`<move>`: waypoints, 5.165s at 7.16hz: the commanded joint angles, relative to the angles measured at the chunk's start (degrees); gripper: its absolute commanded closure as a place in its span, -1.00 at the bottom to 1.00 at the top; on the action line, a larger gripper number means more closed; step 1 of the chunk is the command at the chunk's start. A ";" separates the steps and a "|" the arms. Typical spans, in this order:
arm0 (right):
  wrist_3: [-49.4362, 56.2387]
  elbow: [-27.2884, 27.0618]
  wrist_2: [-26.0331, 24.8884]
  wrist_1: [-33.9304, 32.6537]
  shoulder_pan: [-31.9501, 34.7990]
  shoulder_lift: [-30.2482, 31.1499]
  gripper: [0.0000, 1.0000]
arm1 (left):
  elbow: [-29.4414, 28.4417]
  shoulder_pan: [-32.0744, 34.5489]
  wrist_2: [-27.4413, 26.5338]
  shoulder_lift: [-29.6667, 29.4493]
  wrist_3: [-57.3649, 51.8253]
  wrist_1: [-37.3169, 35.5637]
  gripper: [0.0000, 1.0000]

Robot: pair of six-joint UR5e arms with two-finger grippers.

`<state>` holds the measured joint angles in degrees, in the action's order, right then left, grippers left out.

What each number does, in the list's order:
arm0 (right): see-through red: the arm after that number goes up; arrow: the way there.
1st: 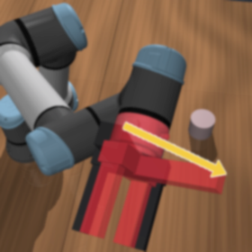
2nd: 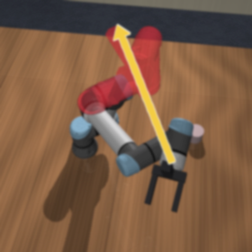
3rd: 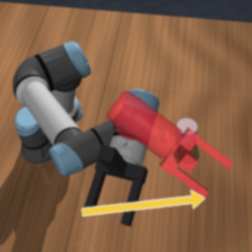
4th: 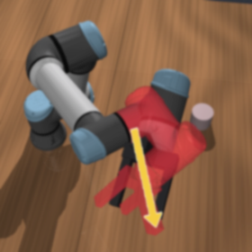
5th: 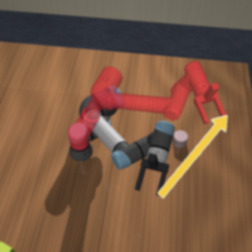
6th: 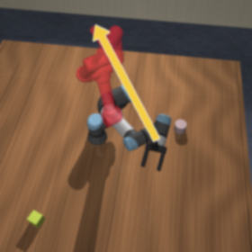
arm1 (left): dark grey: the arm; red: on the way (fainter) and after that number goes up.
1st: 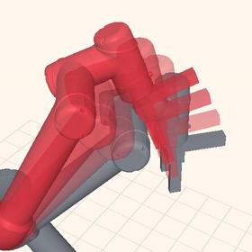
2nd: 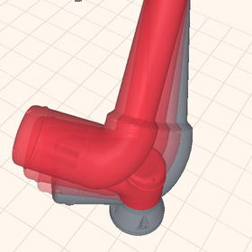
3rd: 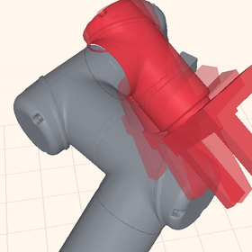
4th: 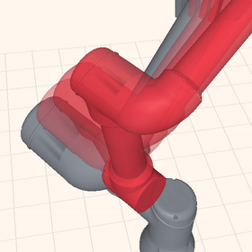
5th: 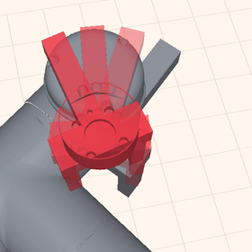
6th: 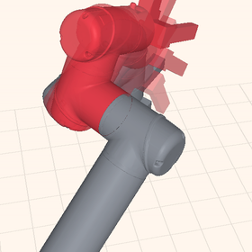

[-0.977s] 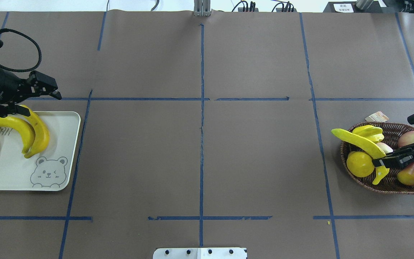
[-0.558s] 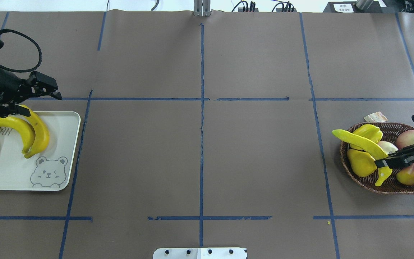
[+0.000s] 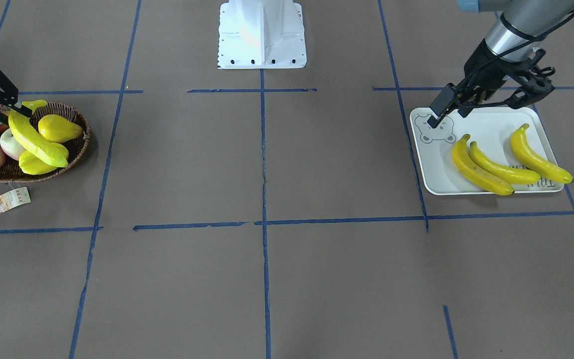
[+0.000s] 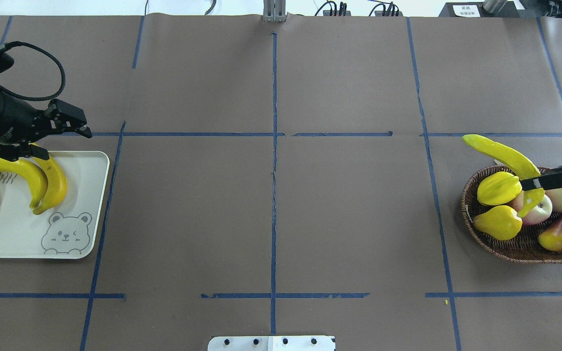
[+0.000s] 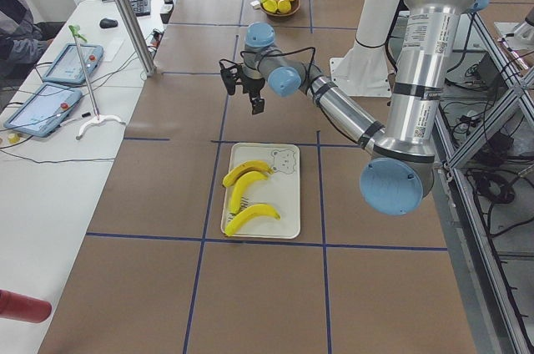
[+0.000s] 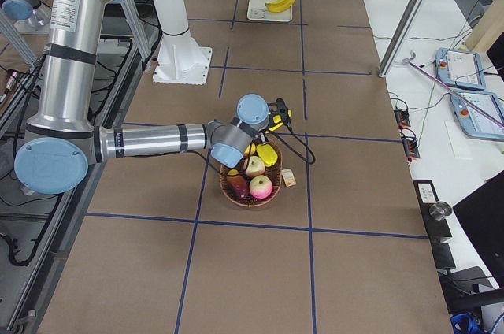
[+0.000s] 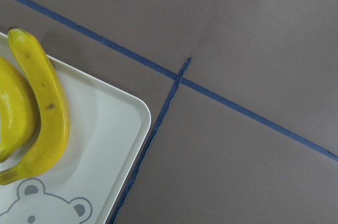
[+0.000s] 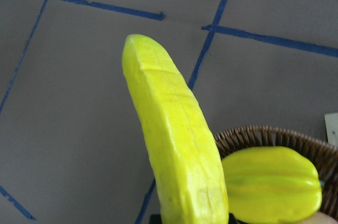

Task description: Transfer all bananas from basket to plate

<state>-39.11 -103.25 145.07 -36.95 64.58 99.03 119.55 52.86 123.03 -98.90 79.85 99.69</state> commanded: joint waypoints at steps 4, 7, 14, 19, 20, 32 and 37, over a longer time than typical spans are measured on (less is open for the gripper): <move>-21.06 -0.19 -8.62 -8.91 -7.77 -20.60 1.00 | -1.50 -3.64 0.28 -11.21 5.18 0.59 -1.00; -27.16 -0.28 -18.32 -15.39 -16.24 -30.53 1.00 | -4.93 -5.66 -0.07 -17.55 15.73 2.33 -1.00; -34.19 -4.68 -41.35 -25.54 -34.60 -38.73 1.00 | -16.52 -7.41 -4.11 -25.99 36.69 11.58 -0.99; -34.19 -4.68 -46.10 -25.63 -37.68 -40.15 1.00 | -19.52 -13.02 -12.16 -29.42 38.19 11.49 -0.99; -34.19 -4.68 -46.10 -25.63 -37.69 -40.23 1.00 | -19.87 -14.09 -13.15 -29.86 38.36 11.49 -0.99; -34.11 -4.68 -46.10 -25.54 -37.86 -40.32 0.87 | -21.64 -15.77 -13.87 -31.62 38.72 11.75 0.99; -34.28 -5.20 -46.19 -25.54 -37.69 -40.32 -0.99 | -21.55 -15.68 -13.87 -31.62 37.75 11.75 1.00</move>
<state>-73.36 -108.40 98.88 -62.49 26.83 58.71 97.99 37.15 109.16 -130.52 118.05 111.45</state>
